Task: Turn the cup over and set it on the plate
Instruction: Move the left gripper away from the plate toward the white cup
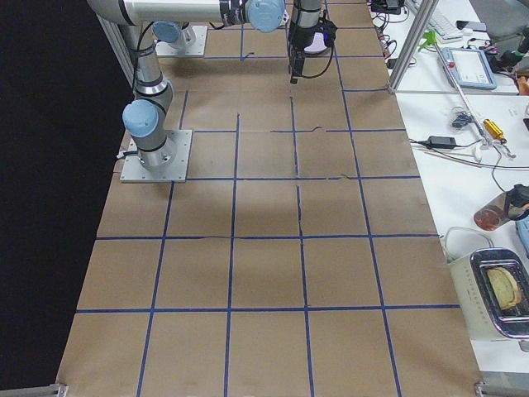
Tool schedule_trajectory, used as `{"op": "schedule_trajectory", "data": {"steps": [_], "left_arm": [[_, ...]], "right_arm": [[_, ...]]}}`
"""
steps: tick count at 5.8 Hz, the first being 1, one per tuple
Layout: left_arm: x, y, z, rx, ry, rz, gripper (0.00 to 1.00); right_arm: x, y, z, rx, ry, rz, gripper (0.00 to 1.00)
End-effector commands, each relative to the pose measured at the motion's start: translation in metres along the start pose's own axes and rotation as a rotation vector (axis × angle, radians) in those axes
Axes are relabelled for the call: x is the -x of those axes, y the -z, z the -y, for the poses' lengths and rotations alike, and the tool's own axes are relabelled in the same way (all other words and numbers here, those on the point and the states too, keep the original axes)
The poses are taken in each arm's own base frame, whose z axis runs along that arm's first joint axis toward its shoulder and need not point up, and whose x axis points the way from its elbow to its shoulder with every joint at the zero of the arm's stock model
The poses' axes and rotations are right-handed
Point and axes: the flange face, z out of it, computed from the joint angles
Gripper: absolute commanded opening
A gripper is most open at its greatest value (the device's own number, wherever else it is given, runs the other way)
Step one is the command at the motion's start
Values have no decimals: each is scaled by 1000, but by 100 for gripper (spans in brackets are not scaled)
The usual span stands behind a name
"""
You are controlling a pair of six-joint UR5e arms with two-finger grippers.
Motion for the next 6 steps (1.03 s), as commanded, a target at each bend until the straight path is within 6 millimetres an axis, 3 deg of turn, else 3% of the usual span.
{"op": "schedule_trajectory", "data": {"steps": [1, 4, 5, 6], "left_arm": [[0, 2, -1, -3, 1, 0, 99], [4, 4, -7, 15, 11, 11, 100], [20, -4, -8, 89, 32, 18, 100], [67, -6, 10, 91, 74, 4, 100]], "right_arm": [[0, 0, 0, 0, 0, 0, 100], [0, 0, 0, 0, 0, 0, 100], [0, 0, 0, 0, 0, 0, 100], [0, 0, 0, 0, 0, 0, 100]]}}
